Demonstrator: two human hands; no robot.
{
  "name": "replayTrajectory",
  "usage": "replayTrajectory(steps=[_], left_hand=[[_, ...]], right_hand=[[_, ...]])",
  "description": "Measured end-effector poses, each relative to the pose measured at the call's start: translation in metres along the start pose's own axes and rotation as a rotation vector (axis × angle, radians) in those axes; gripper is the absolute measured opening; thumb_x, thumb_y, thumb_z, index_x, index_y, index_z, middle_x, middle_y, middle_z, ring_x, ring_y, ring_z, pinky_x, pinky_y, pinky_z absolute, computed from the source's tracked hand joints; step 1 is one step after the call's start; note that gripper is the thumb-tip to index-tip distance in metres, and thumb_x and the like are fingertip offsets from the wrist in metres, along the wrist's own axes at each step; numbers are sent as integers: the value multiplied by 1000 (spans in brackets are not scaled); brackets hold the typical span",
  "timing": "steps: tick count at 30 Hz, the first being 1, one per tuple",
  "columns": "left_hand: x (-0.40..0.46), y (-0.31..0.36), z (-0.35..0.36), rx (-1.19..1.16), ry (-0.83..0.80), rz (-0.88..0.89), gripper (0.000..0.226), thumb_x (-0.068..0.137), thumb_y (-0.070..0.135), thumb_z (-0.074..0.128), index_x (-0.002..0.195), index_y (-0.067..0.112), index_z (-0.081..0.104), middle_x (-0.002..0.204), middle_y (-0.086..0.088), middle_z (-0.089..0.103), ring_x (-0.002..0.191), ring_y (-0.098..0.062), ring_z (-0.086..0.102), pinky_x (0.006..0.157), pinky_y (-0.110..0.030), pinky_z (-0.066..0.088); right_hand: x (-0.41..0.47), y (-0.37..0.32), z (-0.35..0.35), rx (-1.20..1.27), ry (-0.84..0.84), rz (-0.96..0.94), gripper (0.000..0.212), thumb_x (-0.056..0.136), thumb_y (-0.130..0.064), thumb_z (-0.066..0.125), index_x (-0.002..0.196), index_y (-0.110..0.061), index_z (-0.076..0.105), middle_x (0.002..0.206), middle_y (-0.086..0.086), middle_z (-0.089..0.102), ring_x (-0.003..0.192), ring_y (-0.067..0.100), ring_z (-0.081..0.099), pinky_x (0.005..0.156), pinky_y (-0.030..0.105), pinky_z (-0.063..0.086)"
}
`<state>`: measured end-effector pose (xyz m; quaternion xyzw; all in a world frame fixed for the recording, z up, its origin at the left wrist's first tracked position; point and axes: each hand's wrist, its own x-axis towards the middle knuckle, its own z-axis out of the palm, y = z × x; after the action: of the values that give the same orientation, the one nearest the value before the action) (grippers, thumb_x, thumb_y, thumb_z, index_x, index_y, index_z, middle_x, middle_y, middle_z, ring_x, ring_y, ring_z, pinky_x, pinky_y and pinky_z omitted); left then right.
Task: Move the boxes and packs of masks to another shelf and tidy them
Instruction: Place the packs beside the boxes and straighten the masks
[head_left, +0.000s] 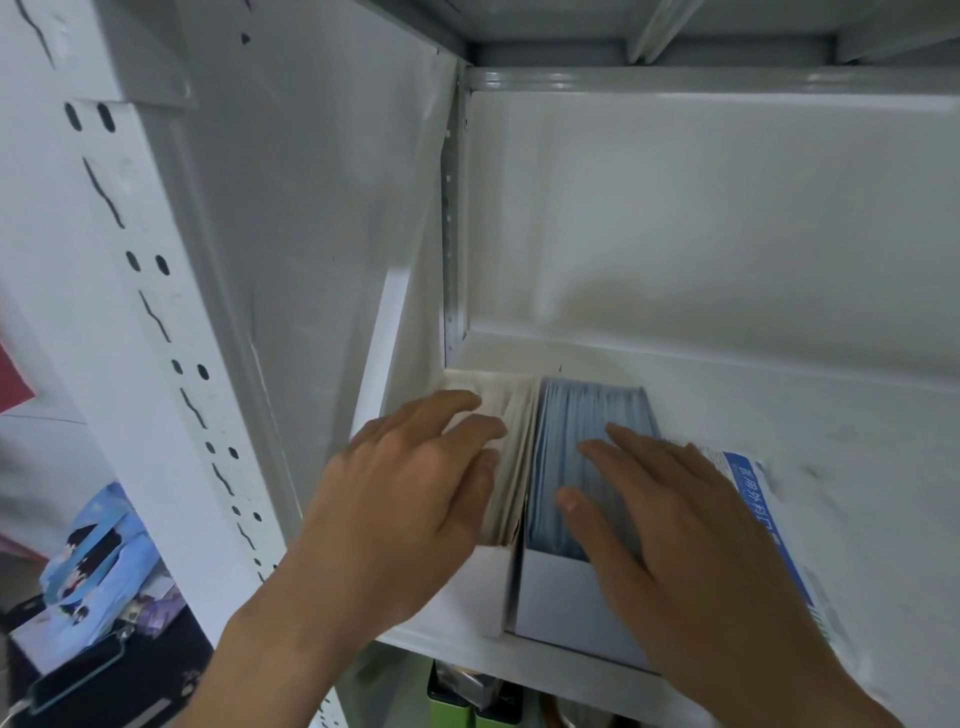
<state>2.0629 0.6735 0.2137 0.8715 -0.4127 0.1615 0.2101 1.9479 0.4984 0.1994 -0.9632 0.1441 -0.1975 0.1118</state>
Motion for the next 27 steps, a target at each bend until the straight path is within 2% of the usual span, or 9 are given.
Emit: replayTrajectory(steps=[4, 6, 8, 11, 14, 18, 20, 23, 27], left_hand=[[0, -8, 5, 34, -48, -15, 39, 101, 41, 33, 122, 31, 64, 122, 13, 63, 99, -15, 66, 81, -32, 55], [1, -10, 6, 9, -43, -12, 40, 98, 47, 35, 121, 32, 64, 117, 15, 64, 97, -12, 64, 77, -27, 51], [5, -10, 6, 16, -42, -1, 39, 96, 52, 39, 119, 33, 65, 116, 18, 63, 98, -8, 61, 74, -20, 41], [15, -10, 8, 21, -59, 15, 35, 94, 54, 52, 115, 31, 69, 117, 19, 59, 99, -4, 50, 75, -20, 34], [23, -9, 9, 15, -121, 40, 31, 95, 51, 53, 108, 30, 71, 109, 20, 57, 97, -4, 46, 76, -25, 42], [27, -10, 9, -72, -165, 48, 22, 92, 40, 58, 98, 28, 75, 99, 17, 58, 92, -6, 54, 78, -35, 56], [31, -13, 11, -107, -171, 26, 19, 89, 31, 64, 104, 28, 75, 99, 19, 58, 89, -6, 55, 77, -28, 54], [34, -16, 13, -119, -163, 3, 37, 85, 17, 73, 120, 28, 72, 97, 21, 57, 83, -2, 53, 69, -8, 39], [32, -16, 16, -121, -126, -41, 39, 85, 8, 77, 119, 27, 76, 97, 14, 68, 69, 10, 50, 60, 2, 31]], right_hand=[[3, -5, 1, -65, -68, 5, 72, 93, -69, 7, 147, -33, 37, 154, -9, 40, 141, 11, 30, 111, 20, 2], [6, -10, 0, -83, -72, -1, 72, 91, -67, 9, 142, -31, 45, 144, -8, 50, 131, 13, 41, 112, 23, 17], [13, -13, -2, -98, -66, 3, 70, 89, -67, 12, 133, -31, 53, 129, -9, 56, 116, 14, 47, 98, 30, 38], [27, -14, -2, -81, -93, -11, 61, 84, -62, 24, 129, -33, 53, 119, -11, 51, 104, 12, 44, 80, 31, 40], [36, -13, -4, 7, -135, -6, 44, 85, -57, 44, 123, -35, 49, 111, -16, 48, 101, 11, 47, 77, 35, 46], [42, -11, -4, 78, -136, -10, 34, 82, -53, 55, 110, -36, 47, 89, -21, 45, 79, 4, 50, 65, 32, 41], [46, -11, -1, 80, -135, -25, 35, 81, -52, 54, 111, -36, 45, 82, -19, 46, 75, 6, 51, 62, 32, 40], [51, -10, 0, 117, -135, -28, 42, 84, -46, 61, 122, -35, 50, 73, -16, 48, 72, 11, 56, 67, 33, 49], [56, -5, 0, 179, -87, -19, 30, 81, -30, 73, 110, -25, 67, 66, -14, 55, 61, 3, 54, 64, 30, 54]])
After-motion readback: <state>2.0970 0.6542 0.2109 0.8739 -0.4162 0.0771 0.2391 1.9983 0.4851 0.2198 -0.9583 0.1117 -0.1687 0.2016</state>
